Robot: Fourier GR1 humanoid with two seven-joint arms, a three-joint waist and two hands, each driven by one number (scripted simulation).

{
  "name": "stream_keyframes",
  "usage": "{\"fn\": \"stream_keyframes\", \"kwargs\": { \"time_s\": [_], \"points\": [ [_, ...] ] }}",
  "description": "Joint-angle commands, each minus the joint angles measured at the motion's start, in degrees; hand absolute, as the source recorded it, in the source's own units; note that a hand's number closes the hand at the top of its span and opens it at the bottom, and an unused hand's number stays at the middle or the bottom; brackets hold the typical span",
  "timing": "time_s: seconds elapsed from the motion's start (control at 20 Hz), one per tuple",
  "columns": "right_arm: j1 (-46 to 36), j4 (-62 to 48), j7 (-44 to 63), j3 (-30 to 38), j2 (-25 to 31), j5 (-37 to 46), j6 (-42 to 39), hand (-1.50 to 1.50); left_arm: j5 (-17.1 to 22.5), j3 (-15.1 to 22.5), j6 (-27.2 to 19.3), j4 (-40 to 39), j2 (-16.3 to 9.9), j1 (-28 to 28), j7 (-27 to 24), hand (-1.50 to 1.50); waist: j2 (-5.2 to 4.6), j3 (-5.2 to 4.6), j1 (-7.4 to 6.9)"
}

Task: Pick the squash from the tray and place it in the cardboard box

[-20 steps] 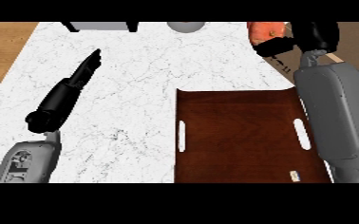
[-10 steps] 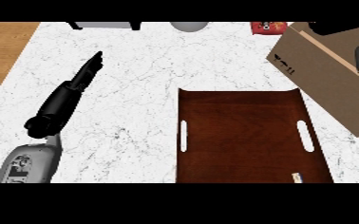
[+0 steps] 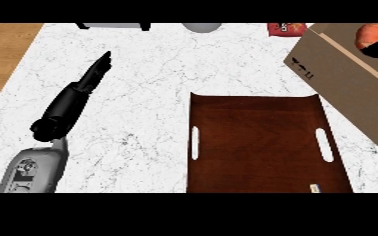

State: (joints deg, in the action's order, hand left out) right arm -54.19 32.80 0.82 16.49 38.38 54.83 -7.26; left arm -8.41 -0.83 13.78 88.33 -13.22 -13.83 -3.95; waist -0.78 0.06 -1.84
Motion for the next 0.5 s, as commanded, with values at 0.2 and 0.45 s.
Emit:
{"fn": "stream_keyframes", "kwargs": {
  "time_s": [0.2, 0.45],
  "points": [
    [-0.89, -14.43, -6.56, -2.53, 6.51, 3.81, -7.55, 1.50, 0.38, -0.73, 1.10, -0.20, -0.80, 0.90, -1.59, 0.00, -0.34, 0.04, -1.03],
    [-2.24, -18.84, -16.61, -2.34, 8.02, 3.04, -12.26, -1.50, -1.02, 0.84, -0.54, -1.58, 1.57, -1.80, -0.51, 0.00, -0.73, 0.15, -1.23]
  ]
}}
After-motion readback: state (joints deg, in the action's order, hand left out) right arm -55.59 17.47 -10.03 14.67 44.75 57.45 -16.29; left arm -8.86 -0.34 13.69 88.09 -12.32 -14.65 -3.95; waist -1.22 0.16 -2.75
